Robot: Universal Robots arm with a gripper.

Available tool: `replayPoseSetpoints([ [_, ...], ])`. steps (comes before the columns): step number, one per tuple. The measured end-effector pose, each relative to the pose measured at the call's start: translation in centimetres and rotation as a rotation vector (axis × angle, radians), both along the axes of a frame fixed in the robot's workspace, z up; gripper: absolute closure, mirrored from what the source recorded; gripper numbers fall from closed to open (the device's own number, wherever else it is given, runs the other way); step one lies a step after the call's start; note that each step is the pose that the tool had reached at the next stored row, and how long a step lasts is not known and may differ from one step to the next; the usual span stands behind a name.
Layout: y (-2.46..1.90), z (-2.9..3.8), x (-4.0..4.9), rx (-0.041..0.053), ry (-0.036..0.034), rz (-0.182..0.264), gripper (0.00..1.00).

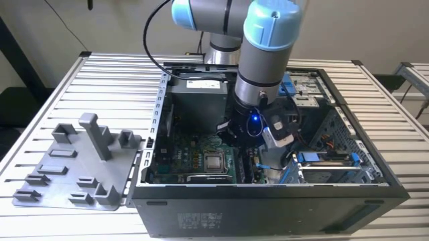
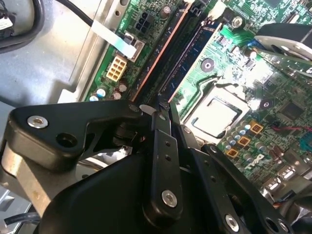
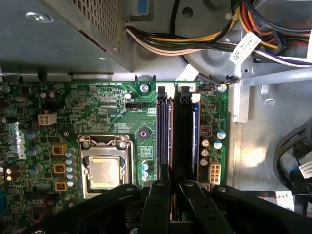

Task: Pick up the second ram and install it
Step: 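Insert the second ram into the second slot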

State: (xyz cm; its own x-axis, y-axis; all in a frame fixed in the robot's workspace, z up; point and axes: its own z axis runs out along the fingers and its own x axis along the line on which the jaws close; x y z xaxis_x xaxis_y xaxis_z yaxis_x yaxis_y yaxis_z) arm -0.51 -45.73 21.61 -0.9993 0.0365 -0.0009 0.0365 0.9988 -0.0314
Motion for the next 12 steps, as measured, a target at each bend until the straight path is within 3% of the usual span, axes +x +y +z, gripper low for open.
replayPoseSetpoints([
  [12, 0.02, -0.08, 0.00, 0.0009, -0.0003, 0.000, 0.84],
])
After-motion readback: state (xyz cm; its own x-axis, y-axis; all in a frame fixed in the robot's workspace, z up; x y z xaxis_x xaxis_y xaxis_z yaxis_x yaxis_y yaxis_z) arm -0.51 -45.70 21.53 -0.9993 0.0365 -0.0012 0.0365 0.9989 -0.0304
